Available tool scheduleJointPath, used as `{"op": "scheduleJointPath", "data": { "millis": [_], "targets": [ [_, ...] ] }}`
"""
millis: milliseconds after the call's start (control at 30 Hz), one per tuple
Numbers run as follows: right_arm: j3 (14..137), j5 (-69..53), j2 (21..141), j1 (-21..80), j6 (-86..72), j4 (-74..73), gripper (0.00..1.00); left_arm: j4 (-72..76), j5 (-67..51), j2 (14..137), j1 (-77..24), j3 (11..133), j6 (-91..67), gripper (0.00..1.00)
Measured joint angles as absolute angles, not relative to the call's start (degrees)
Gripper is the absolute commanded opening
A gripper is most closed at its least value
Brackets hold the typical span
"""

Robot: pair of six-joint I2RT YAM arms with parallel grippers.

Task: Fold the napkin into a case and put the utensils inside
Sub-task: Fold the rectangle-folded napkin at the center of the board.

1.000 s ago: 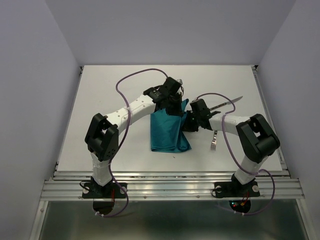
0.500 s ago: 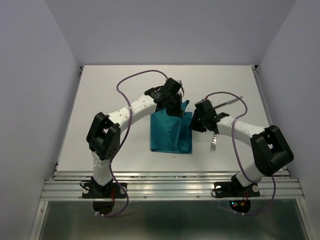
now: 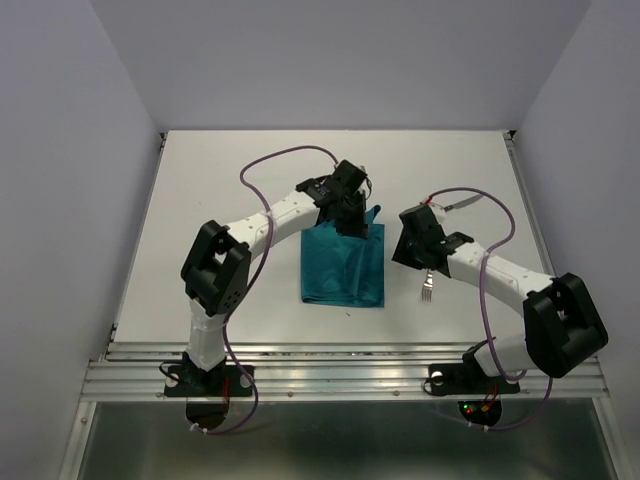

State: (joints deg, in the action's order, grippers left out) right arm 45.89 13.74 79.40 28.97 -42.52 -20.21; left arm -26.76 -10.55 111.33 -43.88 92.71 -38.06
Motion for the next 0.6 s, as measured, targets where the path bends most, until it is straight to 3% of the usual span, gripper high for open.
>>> {"op": "scheduleJointPath", "data": {
  "millis": [400, 600],
  "targets": [
    [45.9, 15.2, 78.5, 29.0, -42.9, -21.2, 0.36, -26.3, -11.7, 111.7, -45.3, 92.7, -38.5, 0.00],
    [45.9, 10.1, 83.0, 29.0, -42.7, -19.7, 0.35, -26.1, -12.0, 112.2, -45.4, 92.7, -38.5, 0.00]
  ]
}}
